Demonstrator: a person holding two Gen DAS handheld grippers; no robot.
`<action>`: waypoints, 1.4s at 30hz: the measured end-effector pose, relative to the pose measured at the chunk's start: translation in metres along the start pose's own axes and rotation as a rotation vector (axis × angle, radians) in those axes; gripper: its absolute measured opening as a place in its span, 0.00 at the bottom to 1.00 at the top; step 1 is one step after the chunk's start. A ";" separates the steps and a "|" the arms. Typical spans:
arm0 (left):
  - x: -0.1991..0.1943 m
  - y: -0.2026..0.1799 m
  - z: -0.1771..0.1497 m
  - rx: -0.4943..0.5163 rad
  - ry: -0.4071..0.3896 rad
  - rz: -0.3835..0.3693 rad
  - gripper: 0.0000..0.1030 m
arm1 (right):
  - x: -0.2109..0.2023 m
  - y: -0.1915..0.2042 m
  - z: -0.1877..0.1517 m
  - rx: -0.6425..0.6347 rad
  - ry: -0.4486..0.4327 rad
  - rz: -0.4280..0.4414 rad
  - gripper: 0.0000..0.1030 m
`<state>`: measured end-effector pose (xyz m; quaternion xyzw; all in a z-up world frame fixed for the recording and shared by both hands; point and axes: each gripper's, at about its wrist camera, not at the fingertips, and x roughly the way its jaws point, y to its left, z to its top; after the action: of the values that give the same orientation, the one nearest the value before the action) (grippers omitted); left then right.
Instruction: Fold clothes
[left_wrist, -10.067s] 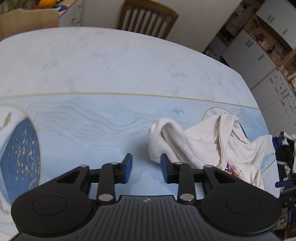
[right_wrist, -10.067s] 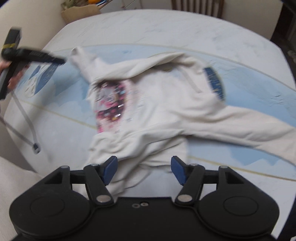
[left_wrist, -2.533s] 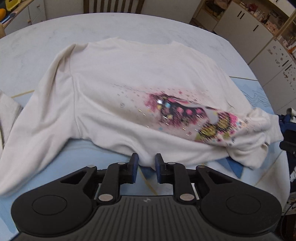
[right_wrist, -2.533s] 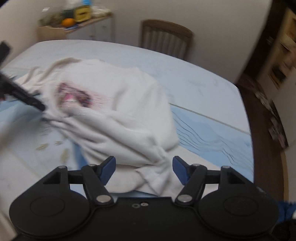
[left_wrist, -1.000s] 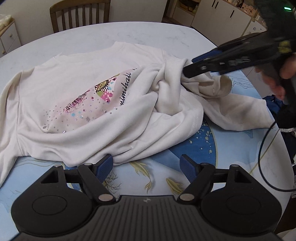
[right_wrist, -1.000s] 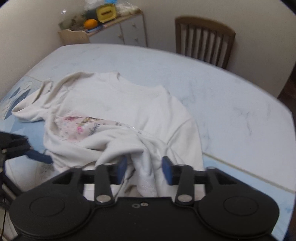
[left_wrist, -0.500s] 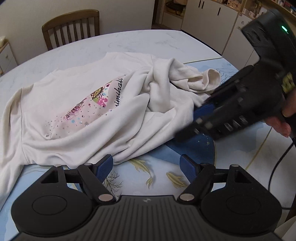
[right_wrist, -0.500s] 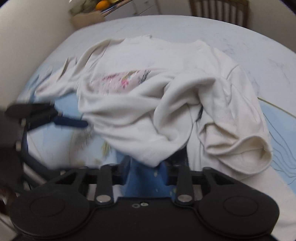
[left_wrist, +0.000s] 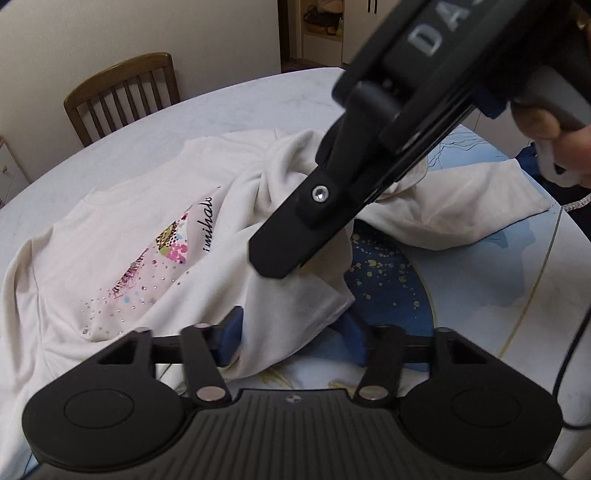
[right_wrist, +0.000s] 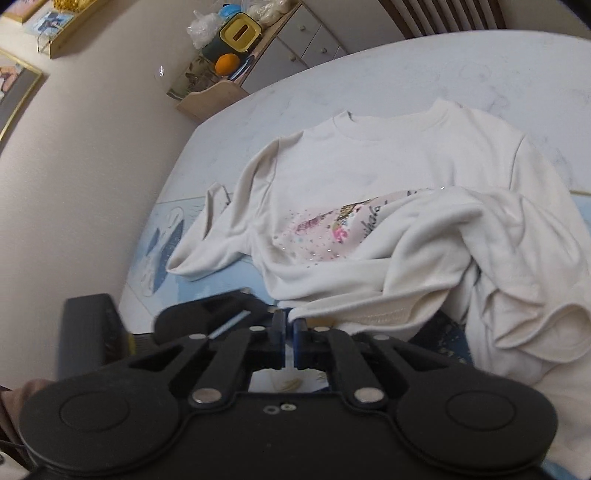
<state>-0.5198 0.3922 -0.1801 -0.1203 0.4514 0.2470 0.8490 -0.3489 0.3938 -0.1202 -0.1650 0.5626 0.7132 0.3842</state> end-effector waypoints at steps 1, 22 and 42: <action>0.002 -0.001 0.000 0.004 0.004 0.008 0.30 | 0.000 0.000 0.000 0.009 0.000 0.008 1.00; -0.107 0.096 -0.040 -0.368 -0.084 0.199 0.07 | -0.023 -0.017 -0.058 -0.545 -0.063 -0.606 1.00; -0.127 0.089 -0.157 -0.389 0.168 0.235 0.07 | 0.045 0.010 -0.095 -0.526 0.090 -0.435 1.00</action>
<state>-0.7381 0.3615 -0.1617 -0.2484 0.4753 0.4156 0.7346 -0.4037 0.3211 -0.1734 -0.4056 0.3277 0.7272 0.4464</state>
